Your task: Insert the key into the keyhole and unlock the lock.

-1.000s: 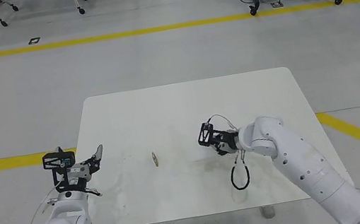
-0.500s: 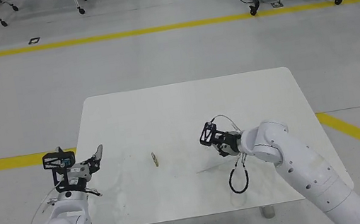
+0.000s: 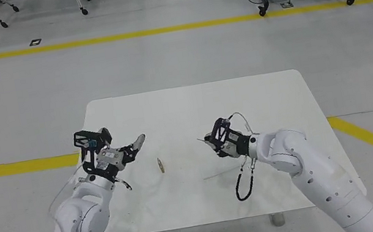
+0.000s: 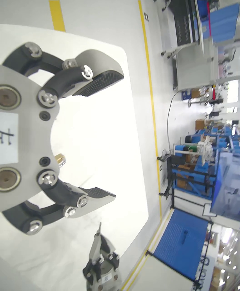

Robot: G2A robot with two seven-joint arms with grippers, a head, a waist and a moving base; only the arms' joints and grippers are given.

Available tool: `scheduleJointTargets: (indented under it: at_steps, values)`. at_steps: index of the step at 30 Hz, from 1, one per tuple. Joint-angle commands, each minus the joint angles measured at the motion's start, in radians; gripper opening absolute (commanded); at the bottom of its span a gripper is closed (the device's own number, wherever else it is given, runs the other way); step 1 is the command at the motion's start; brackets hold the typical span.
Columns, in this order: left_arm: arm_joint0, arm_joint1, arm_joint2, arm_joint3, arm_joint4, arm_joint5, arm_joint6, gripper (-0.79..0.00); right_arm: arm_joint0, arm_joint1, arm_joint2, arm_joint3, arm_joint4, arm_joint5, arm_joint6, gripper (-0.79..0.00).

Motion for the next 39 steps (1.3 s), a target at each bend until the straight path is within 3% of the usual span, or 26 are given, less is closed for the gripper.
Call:
scheduleJointTargets:
  at_steps: [1, 6, 8, 12, 16, 18, 22, 24, 28, 33, 38, 39]
  values:
    - [0.003, 0.0, -0.002, 0.0, 0.003, 0.006, 0.024, 0.0, 0.0, 0.0, -0.002, 0.0, -0.016, 0.032, 0.015, -0.785]
    - [0.01, -0.002, 0.015, -0.005, -0.046, -0.028, 0.027, 0.0, 0.0, 0.0, -0.002, 0.0, -0.016, 0.032, 0.015, -0.785]
    - [0.016, -0.009, 0.023, 0.017, -0.343, -0.132, 0.027, 0.0, -0.008, -0.002, -0.011, 0.016, 0.039, -0.003, 0.01, -0.785]
    - [-0.025, -0.01, 0.025, 0.086, -0.62, -0.179, -0.084, 0.0, 0.016, 0.002, 0.009, 0.079, 0.242, -0.129, 0.054, -0.785]
    - [-0.118, -0.016, 0.072, 0.2, -0.988, -0.238, -0.267, 0.0, 0.032, 0.013, 0.034, 0.119, 0.461, -0.277, 0.116, -0.785]
    - [-0.169, -0.019, 0.117, 0.254, -1.199, -0.261, -0.425, 0.0, 0.037, 0.021, 0.045, 0.156, 0.603, -0.358, 0.15, -0.785]
    - [-0.3, -0.025, 0.181, 0.418, -1.511, -0.178, -0.701, 0.0, 0.063, 0.043, 0.039, 0.222, 0.929, -0.446, 0.269, -0.785]
    - [-0.37, -0.028, 0.213, 0.484, -1.524, -0.132, -0.779, 0.0, 0.079, 0.057, 0.028, 0.237, 1.077, -0.443, 0.348, -0.785]
    - [-0.451, -0.03, 0.246, 0.537, -1.52, -0.176, -0.92, 0.0, 0.104, 0.092, -0.017, 0.233, 1.255, -0.399, 0.392, -0.785]
    - [-0.507, -0.035, 0.311, 0.575, -1.395, -0.262, -0.969, 0.0, 0.156, 0.133, -0.107, 0.235, 1.446, -0.278, 0.513, -0.785]
    - [-0.52, -0.038, 0.354, 0.597, -1.403, -0.351, -1.01, 0.0, 0.238, 0.151, -0.189, 0.293, 1.537, -0.169, 0.622, -0.785]
    - [-0.523, -0.038, 0.361, 0.598, -1.404, -0.354, -1.008, -0.203, 0.251, 0.153, -0.202, 0.306, 1.544, -0.16, 0.631, -0.785]
